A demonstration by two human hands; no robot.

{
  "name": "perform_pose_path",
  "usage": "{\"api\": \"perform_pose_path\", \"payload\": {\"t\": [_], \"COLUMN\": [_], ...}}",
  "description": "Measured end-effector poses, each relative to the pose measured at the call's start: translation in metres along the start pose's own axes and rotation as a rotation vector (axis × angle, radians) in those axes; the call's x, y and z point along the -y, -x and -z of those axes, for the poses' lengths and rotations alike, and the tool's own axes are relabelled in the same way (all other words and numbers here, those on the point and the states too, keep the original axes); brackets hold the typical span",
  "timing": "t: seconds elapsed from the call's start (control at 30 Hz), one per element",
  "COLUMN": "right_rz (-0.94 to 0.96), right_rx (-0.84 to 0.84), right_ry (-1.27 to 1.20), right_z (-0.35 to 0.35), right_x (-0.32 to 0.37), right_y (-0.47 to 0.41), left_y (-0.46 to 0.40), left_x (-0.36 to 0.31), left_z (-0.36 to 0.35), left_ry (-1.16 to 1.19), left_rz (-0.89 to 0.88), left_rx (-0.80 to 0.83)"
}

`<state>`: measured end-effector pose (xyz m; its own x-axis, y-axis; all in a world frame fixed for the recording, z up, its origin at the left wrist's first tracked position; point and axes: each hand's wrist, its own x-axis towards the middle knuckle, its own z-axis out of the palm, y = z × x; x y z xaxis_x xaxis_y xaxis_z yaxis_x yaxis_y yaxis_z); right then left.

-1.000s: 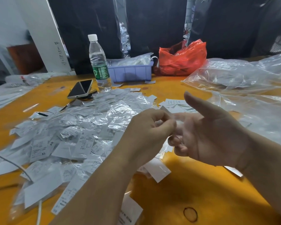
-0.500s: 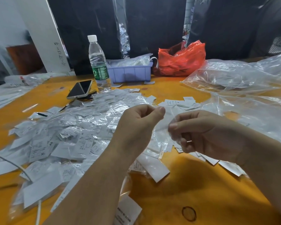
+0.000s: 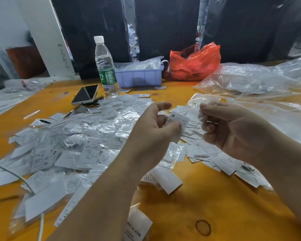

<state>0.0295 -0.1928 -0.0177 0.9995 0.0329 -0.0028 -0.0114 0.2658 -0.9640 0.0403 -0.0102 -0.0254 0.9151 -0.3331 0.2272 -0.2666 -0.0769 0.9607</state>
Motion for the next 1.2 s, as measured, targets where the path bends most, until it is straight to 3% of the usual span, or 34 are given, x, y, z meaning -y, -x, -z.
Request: {"api": "perform_pose_path", "payload": {"t": [0.2, 0.47, 0.8, 1.2], "right_rz": [-0.003, -0.007, 0.004, 0.002], "right_rx": [-0.01, 0.016, -0.018, 0.08], "right_ry": [-0.002, 0.036, 0.129, 0.161], "right_z": [0.001, -0.0025, -0.0037, -0.0046], "right_x": [-0.0015, -0.0038, -0.0031, 0.0007], "right_y": [-0.0011, 0.0002, 0.0008, 0.0039], "left_y": [0.0015, 0.0005, 0.001, -0.0012], "left_x": [-0.0026, -0.0015, -0.0027, -0.0012], "left_z": [-0.0026, -0.0011, -0.0009, 0.0016], "left_ry": [0.07, 0.059, 0.085, 0.084], "left_rz": [0.01, 0.024, 0.028, 0.102], "left_rx": [0.138, 0.192, 0.227, 0.186]}}
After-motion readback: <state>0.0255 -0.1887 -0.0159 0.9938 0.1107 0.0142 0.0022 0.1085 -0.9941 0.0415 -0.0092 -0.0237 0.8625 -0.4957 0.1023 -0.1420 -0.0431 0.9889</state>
